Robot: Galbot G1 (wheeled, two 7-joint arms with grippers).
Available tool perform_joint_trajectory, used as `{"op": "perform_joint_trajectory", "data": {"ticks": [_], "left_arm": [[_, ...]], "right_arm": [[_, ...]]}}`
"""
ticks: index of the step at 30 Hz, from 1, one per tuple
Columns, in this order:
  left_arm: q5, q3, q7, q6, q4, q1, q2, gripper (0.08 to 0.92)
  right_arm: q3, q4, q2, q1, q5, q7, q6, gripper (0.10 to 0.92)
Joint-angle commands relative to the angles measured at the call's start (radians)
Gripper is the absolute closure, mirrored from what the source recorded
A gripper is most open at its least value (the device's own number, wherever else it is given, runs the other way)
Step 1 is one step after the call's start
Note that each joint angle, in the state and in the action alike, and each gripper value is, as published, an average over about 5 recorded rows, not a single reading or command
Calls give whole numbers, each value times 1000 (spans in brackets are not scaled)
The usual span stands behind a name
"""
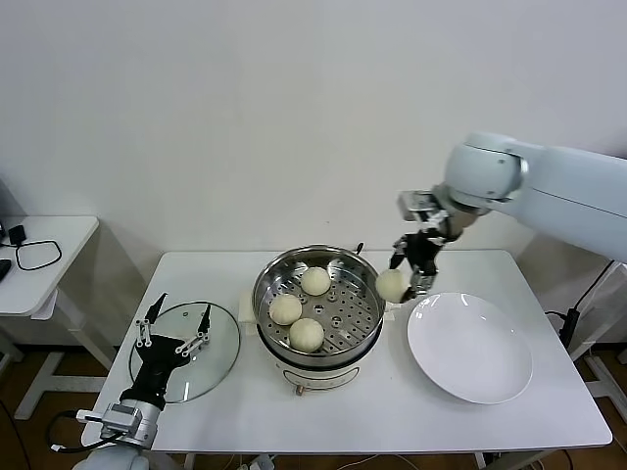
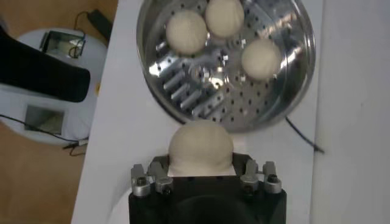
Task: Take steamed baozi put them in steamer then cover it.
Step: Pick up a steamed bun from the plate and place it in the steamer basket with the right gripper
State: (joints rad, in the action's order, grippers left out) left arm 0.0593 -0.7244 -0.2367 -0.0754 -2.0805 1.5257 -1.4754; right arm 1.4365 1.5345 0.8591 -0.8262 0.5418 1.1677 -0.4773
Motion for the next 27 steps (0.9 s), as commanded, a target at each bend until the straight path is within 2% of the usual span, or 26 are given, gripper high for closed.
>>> {"op": "perform_joint_trajectory", "data": {"ticks": [1, 8, 27], "left_arm": [[-8, -37, -5, 2, 18, -4, 5, 177], [-11, -56, -9, 1, 40, -10, 9, 177], [-11, -70, -20, -12, 63, -11, 7, 177]], "right_arm": [[-5, -191, 260, 97, -4, -8, -38, 328], [-20, -292, 341, 186, -73, 8, -20, 328], [7, -304, 359, 220, -99, 9, -22, 321]]}}
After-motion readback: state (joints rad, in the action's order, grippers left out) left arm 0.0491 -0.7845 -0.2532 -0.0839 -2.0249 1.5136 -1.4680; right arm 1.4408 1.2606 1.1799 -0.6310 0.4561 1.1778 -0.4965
